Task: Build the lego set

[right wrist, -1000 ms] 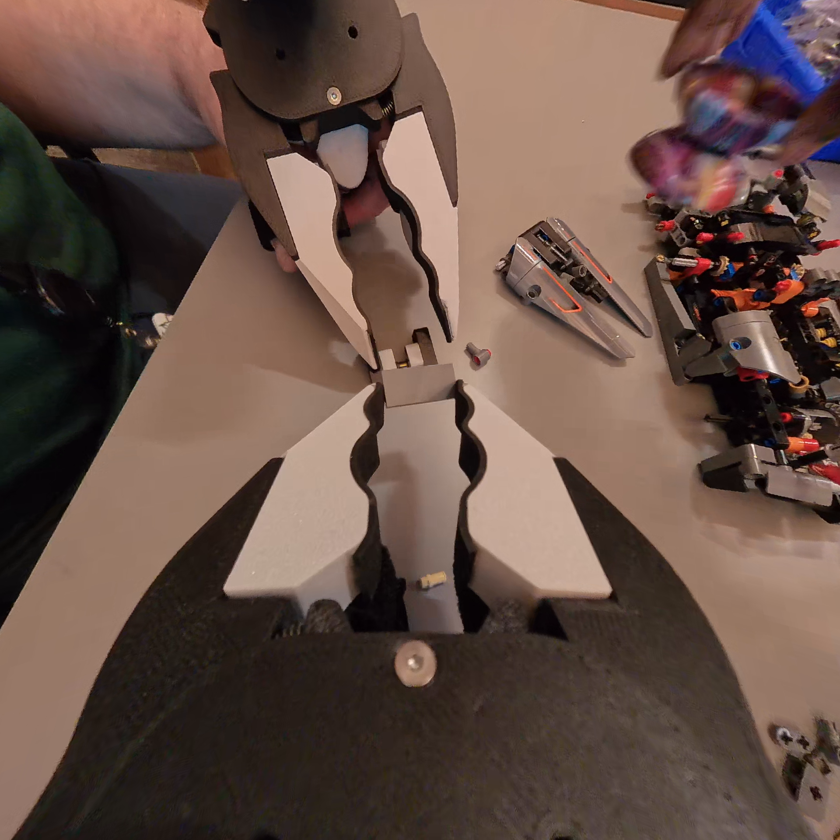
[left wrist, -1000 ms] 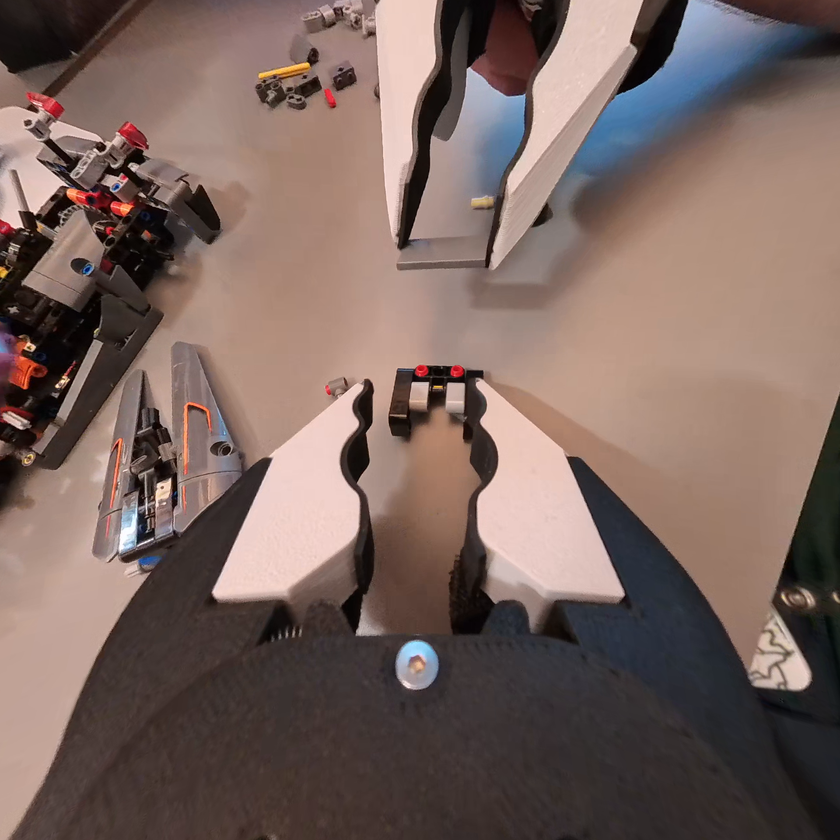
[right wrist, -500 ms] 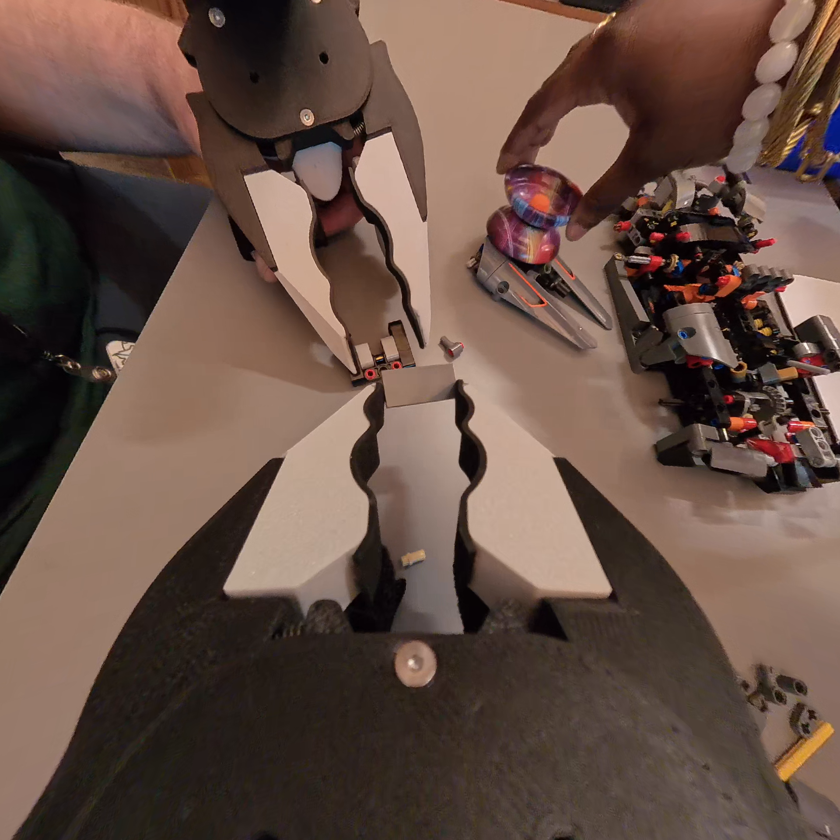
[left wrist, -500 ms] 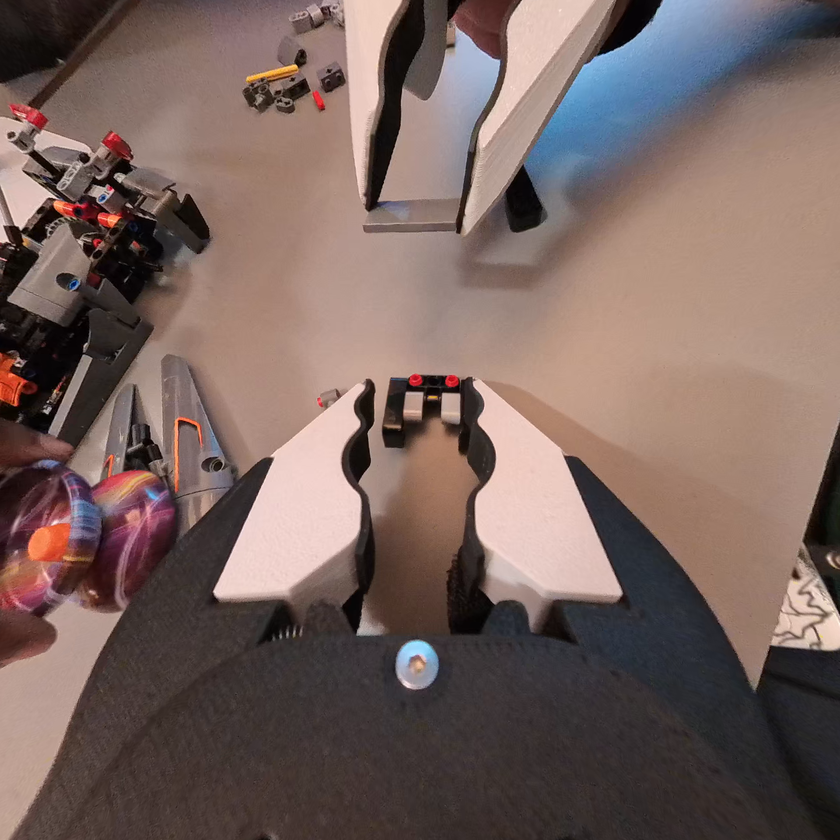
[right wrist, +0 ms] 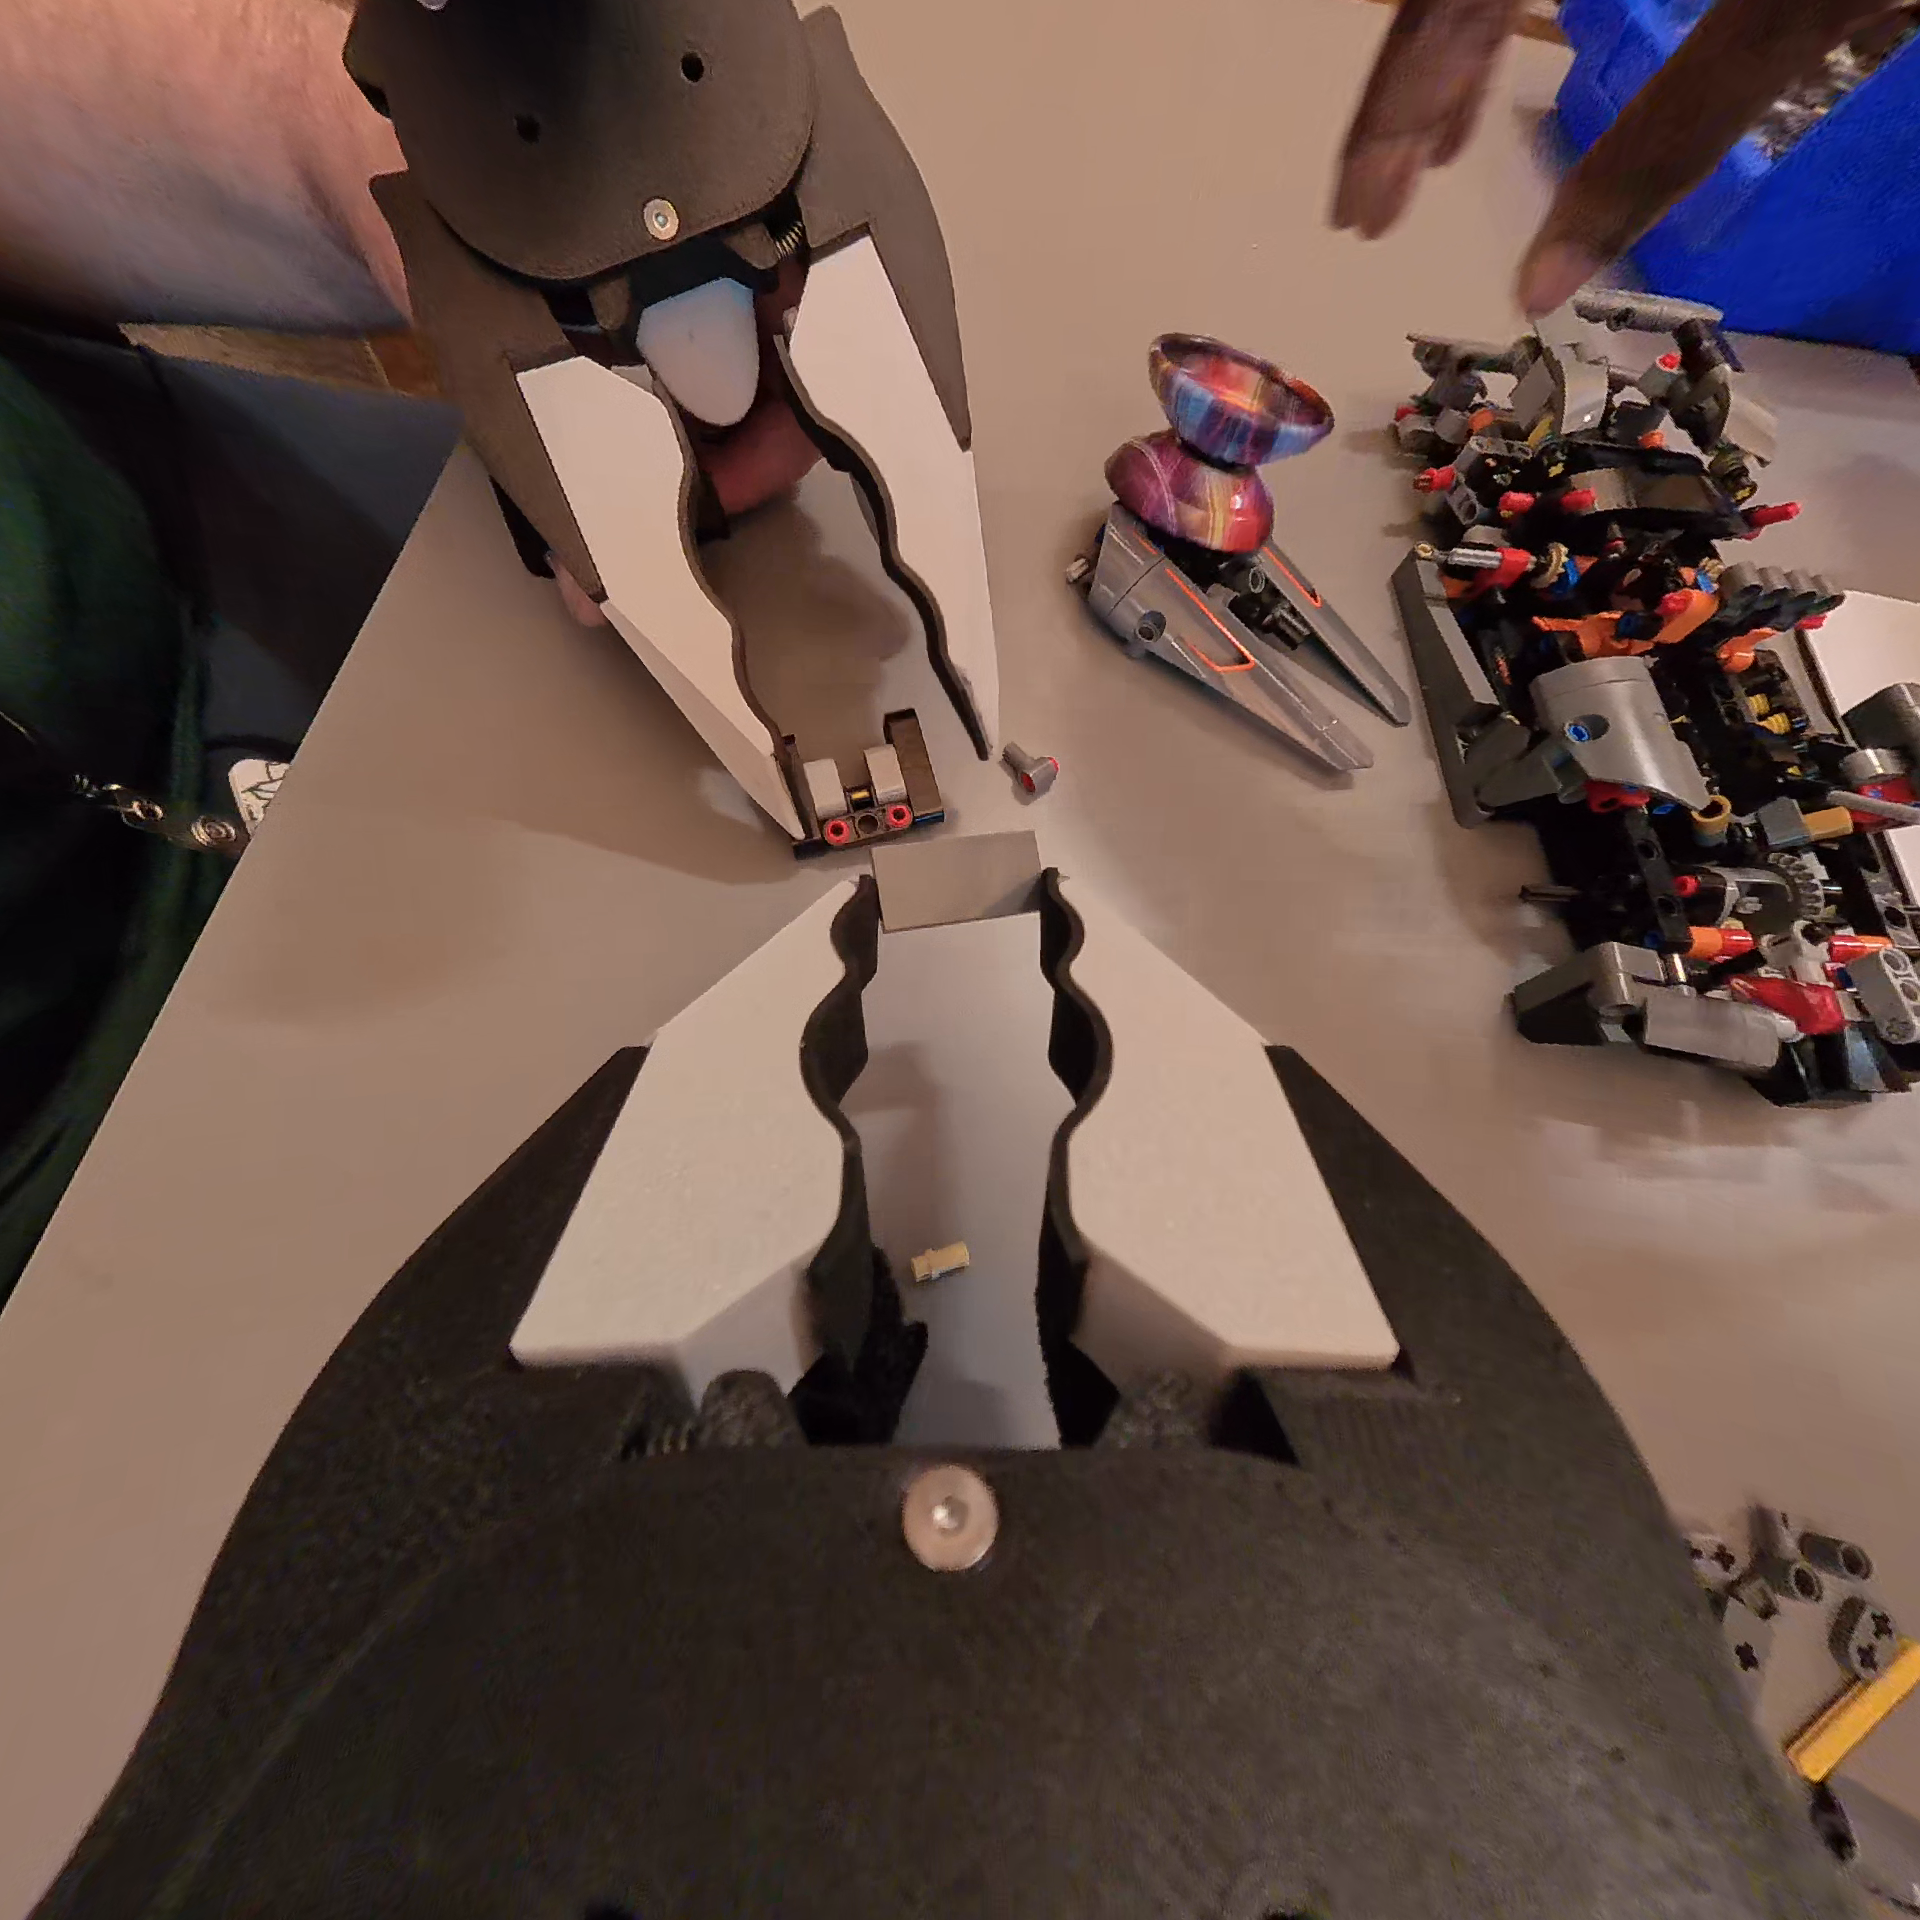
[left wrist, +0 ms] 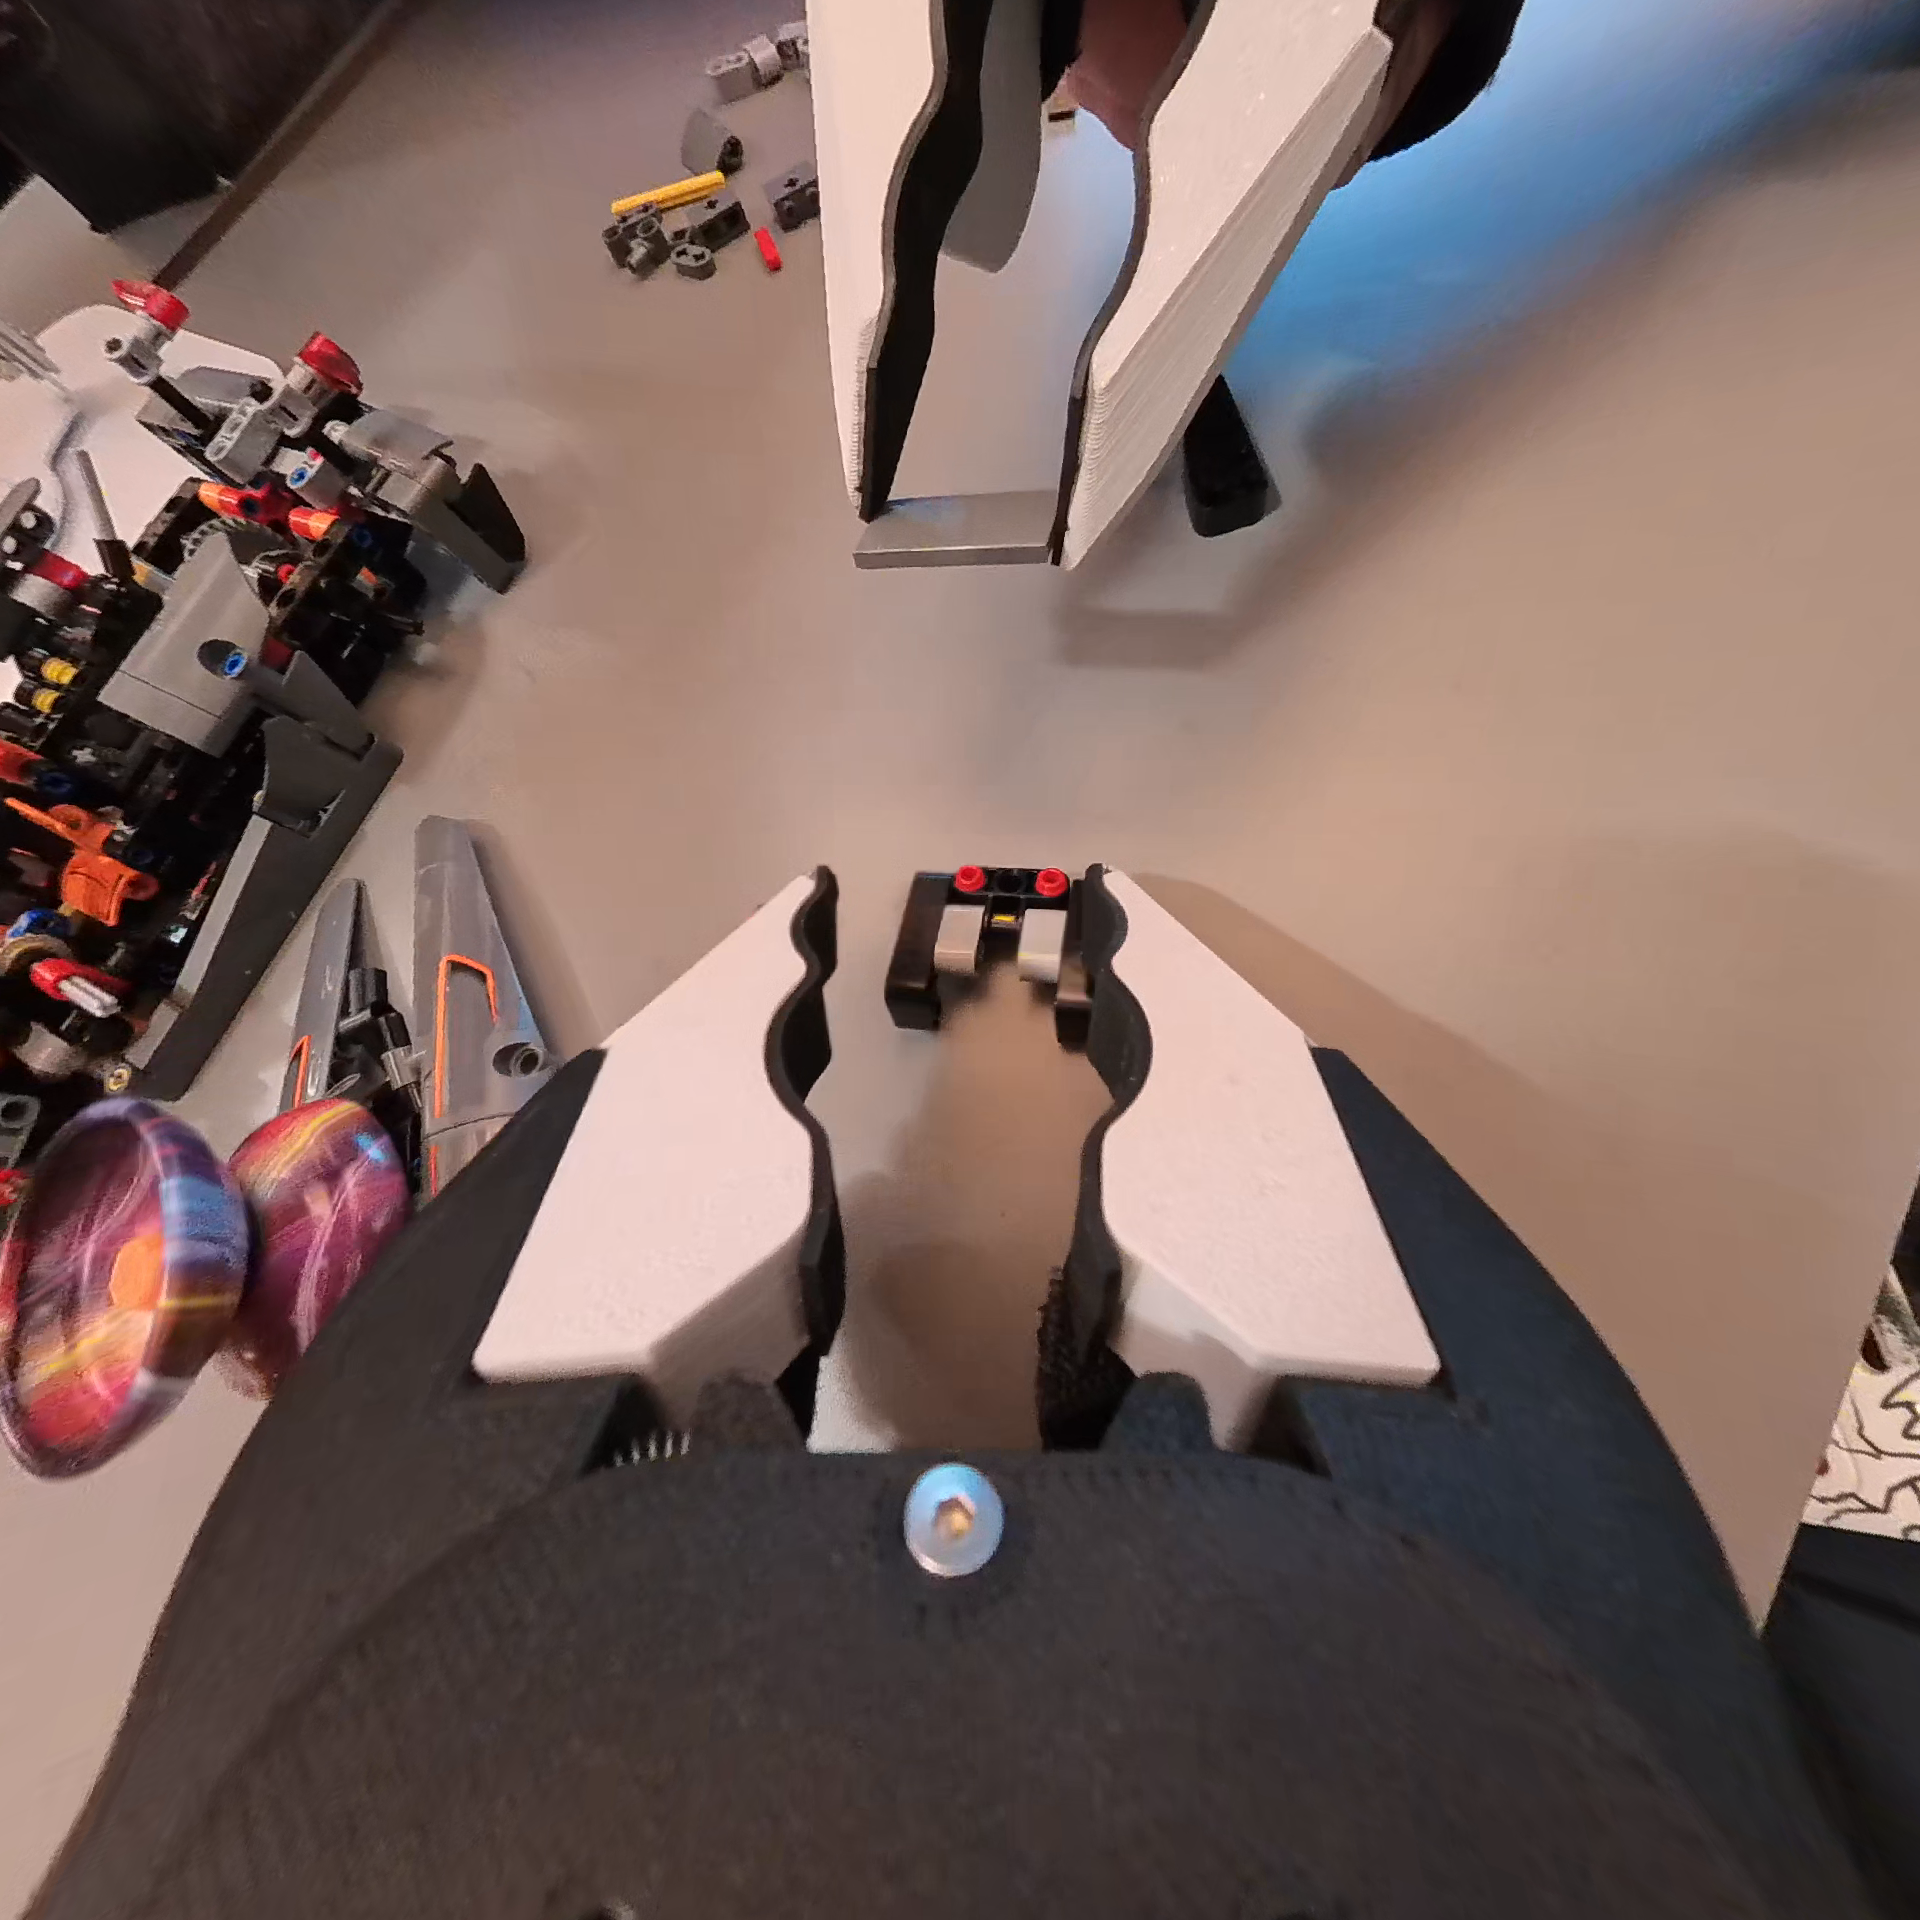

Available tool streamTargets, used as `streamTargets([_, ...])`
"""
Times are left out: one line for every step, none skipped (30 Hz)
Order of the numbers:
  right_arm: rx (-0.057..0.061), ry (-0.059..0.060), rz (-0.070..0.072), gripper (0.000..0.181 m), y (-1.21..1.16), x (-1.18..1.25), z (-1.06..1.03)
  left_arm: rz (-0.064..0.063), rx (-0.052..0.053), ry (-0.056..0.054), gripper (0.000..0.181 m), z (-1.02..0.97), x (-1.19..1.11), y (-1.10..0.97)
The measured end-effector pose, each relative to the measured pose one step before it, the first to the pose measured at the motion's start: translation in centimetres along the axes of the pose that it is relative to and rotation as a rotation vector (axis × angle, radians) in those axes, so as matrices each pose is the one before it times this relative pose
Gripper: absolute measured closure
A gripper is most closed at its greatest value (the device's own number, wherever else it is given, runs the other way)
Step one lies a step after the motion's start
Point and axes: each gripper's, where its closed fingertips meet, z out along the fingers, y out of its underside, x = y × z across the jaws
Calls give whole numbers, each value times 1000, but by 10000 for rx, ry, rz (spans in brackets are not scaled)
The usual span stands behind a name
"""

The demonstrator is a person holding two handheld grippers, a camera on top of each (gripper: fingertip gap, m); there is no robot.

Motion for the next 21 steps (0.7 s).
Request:
streamTargets([-3, -9, 21, 152, 39, 8, 7, -9, 68, 18, 135, -122, 25, -48])
streamTargets([-16, -4, 17, 152, 55, 28, 21, -33, 56, -22, 135, -129, -52, -10])
streamTargets([-14, -8, 19, 152, 70, 18, 33, -18, 64, -62, 135, -141, -114, -36])
streamTargets([-20, -18, 29, 152, 82, 7, 43, -37, 31, -3, 134, -142, -37, -29])
streamTargets([-29, -15, 16, 152, 73, -9, 61, -65, 30, -24, 132, -180, -73, -70])
streamTargets([-29, 0, -17, 152, 27, -29, 45, -24, 60, -44, 132, -234, -78, -121])
streamTargets([-13, 3, -43, 152, -35, -61, 32, 27, 85, -68, 132, -291, -76, -148])
streamTargets([1, -4, -48, 152, -76, -84, 16, 44, 125, -129, 132, -332, -151, -178])
streamTargets([2, -8, -35, 152, -56, -71, 7, 52, 149, -225, 134, -360, -340, -163])
streamTargets([1, -6, -8, 152, -3, -13, 1, 51, 117, -271, 135, -374, -493, -94])
streamTargets([-7, -1, 20, 152, 46, 29, 5, 3, 60, -376, 134, -383, -802, -17])
streamTargets([-20, 6, 34, 152, 94, 66, 14, 21, 92, -471, 135, -494, -1073, -87])
streamTargets([-13, 8, 26, 152, 56, 59, 2, -5, 143, -449, 136, -551, -1202, -182])
streamTargets([9, 3, 12, 152, 2, 25, -9, -142, 112, -448, 135, -510, -1407, -174])
streamTargets([14, -5, 0, 152, -31, -15, -10, -225, 75, -359, 133, -384, -1426, -136])
streamTargets([-4, -2, -16, 152, -19, -29, 7, -235, 112, -348, 129, -285, -1432, -180])
streamTargets([-15, 5, -28, 152, -2, -32, 12, -173, 75, -348, 126, -151, -1404, -83])
streamTargets([-10, 1, -26, 152, -9, -29, 16, -89, -84, -221, 124, 41, -1154, 179])
streamTargets([1, -10, -1, 152, 0, -24, 14, -54, -212, -134, 121, 230, -949, 410])
streamTargets([-4, -10, 28, 152, 48, 21, 36, -101, -243, -141, 116, 368, -887, 487])
streamTargets([-20, -5, 28, 152, 80, 37, 30, -135, -195, -13, 112, 451, -598, 446])
